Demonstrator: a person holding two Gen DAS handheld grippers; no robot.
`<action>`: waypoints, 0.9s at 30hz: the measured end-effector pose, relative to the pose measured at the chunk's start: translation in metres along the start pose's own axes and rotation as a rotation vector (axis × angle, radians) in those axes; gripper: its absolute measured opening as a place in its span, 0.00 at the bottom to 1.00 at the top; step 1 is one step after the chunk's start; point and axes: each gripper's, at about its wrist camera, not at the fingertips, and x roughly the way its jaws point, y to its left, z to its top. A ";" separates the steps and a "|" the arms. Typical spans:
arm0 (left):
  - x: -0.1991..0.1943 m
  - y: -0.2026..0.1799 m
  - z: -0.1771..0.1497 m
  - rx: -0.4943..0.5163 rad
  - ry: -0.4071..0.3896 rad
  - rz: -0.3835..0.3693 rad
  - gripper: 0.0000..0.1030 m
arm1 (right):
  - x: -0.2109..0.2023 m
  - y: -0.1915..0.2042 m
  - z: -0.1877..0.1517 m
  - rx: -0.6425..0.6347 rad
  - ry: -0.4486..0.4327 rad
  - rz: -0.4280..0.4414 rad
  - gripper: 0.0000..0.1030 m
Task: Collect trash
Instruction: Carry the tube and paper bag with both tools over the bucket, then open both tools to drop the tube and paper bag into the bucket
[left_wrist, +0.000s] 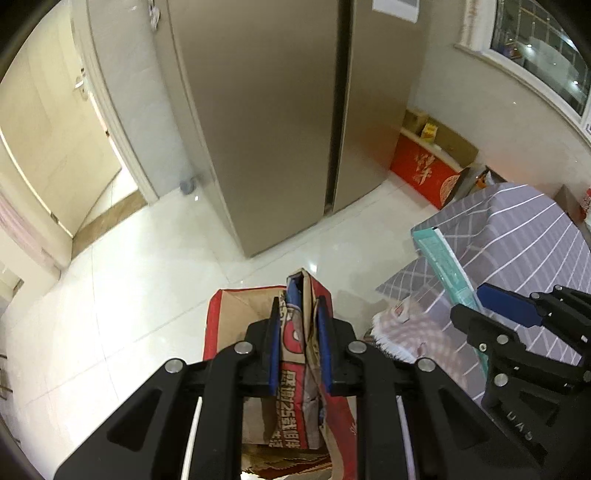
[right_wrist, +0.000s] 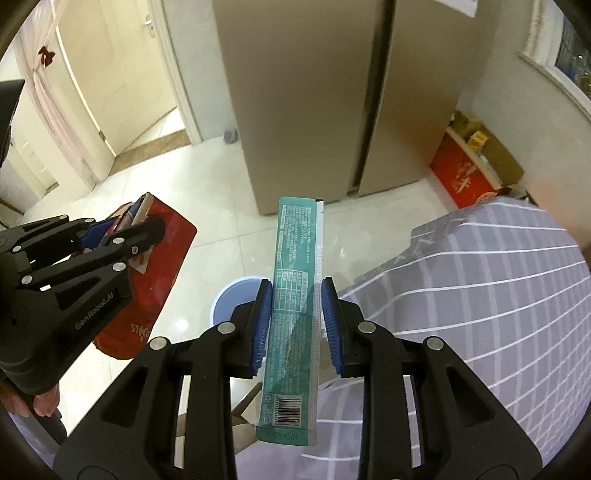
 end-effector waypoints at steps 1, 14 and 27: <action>0.004 0.002 -0.001 -0.002 0.005 0.005 0.17 | 0.007 0.003 -0.001 -0.001 0.013 0.003 0.27; 0.045 0.045 -0.016 -0.060 0.054 0.030 0.49 | 0.045 0.022 -0.009 0.027 0.112 -0.011 0.27; 0.046 0.107 -0.058 -0.157 0.098 0.109 0.57 | 0.067 0.070 0.002 -0.026 0.102 0.028 0.71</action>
